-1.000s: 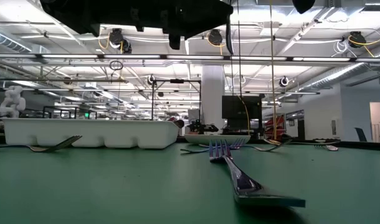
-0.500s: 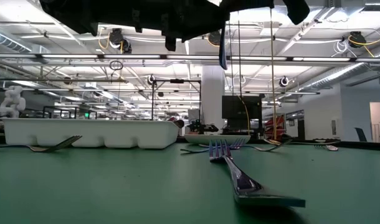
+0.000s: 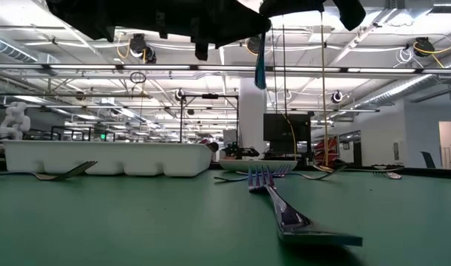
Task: Sort silverware
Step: Put the blue spoon into the silverware tray
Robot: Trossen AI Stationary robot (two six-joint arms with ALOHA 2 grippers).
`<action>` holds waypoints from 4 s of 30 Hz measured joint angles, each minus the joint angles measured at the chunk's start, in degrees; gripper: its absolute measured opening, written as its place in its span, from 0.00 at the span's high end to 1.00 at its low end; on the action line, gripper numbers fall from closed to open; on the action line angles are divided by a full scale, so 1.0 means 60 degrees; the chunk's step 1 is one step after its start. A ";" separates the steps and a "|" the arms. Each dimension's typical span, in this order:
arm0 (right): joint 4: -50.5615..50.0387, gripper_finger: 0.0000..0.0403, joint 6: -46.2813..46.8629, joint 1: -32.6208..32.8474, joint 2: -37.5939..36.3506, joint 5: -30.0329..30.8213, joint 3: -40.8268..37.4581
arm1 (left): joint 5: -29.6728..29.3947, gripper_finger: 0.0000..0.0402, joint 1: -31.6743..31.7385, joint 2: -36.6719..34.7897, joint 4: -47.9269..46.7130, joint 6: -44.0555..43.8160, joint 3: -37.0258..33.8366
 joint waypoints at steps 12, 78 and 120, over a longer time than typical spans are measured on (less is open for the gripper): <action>0.0039 0.77 -0.0729 0.0089 -0.0172 -0.0148 -0.0004 | -0.0345 0.99 0.0018 0.0000 -0.0106 0.0151 0.0000; -0.7060 0.63 0.0859 0.1774 -0.2037 -0.1537 0.0004 | 0.2845 1.00 0.5463 -0.6561 -1.1814 -0.9011 -0.2784; -0.6623 0.63 0.0488 0.1683 -0.2033 -0.1537 0.0004 | 0.4129 1.00 0.6352 -0.4728 -1.0528 -0.9804 -0.3464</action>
